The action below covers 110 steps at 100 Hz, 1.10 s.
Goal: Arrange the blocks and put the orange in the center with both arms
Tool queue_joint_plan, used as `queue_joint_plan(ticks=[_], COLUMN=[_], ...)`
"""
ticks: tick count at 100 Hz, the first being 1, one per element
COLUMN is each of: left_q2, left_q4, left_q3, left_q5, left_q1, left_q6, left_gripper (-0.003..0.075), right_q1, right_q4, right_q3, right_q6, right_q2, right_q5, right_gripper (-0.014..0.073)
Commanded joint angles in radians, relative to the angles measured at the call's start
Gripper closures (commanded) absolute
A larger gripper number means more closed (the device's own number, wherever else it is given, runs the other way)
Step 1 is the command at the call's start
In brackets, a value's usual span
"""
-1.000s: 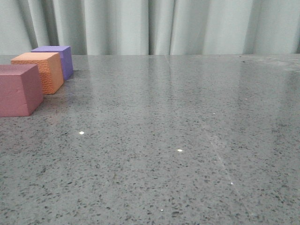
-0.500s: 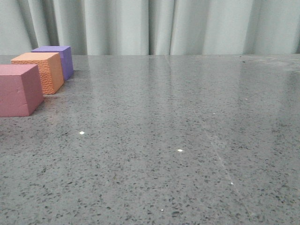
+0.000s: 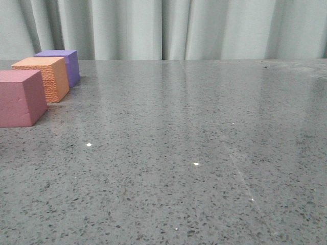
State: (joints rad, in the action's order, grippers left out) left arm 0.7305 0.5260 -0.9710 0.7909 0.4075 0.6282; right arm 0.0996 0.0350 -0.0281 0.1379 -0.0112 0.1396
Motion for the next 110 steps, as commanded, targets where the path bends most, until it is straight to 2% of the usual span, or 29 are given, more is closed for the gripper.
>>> queue_joint_plan(ticks=[1, 20, 36, 41, 54, 58, 66, 79, 99, 110], left_q2=[-0.002, -0.072, -0.202, -0.245, -0.361, -0.399, -0.469, -0.599, -0.772, -0.766], left_q4=[0.046, 0.084, 0.032, -0.035, -0.259, -0.298, -0.298, -0.291, -0.321, -0.331], left_q3=[-0.025, 0.076, 0.262, 0.323, 0.483, 0.526, 0.631, 0.773, 0.917, 0.949], left_q5=[-0.059, -0.133, -0.262, -0.308, -0.445, -0.489, -0.568, -0.655, -0.679, -0.712], left_q1=[0.004, -0.008, -0.097, -0.139, -0.278, -0.312, -0.361, -0.378, -0.376, -0.374], left_q6=[-0.002, -0.004, -0.013, -0.072, -0.365, -0.403, -0.403, -0.403, -0.403, -0.403], left_gripper=[0.0739, 0.0739, 0.0739, 0.0739, 0.0739, 0.0739, 0.0739, 0.0739, 0.0739, 0.0739], right_q1=[-0.003, -0.003, -0.003, -0.003, -0.003, -0.003, -0.003, -0.003, -0.003, -0.003], right_q4=[0.001, 0.001, 0.001, 0.001, 0.001, 0.001, 0.001, 0.001, 0.001, 0.001], right_q3=[0.014, 0.014, 0.014, 0.014, 0.014, 0.014, 0.014, 0.014, 0.014, 0.014], right_q6=[-0.009, -0.009, -0.009, -0.009, -0.009, -0.009, -0.009, -0.009, -0.009, -0.009], right_q2=[-0.024, -0.024, -0.024, -0.024, -0.024, -0.024, -0.024, -0.024, -0.024, -0.024], right_q5=[-0.083, -0.083, -0.083, -0.083, -0.083, -0.083, -0.083, -0.083, -0.083, -0.083], right_gripper=[0.0653, 0.0653, 0.0653, 0.0653, 0.0653, 0.0653, 0.0653, 0.0653, 0.0653, 0.0653])
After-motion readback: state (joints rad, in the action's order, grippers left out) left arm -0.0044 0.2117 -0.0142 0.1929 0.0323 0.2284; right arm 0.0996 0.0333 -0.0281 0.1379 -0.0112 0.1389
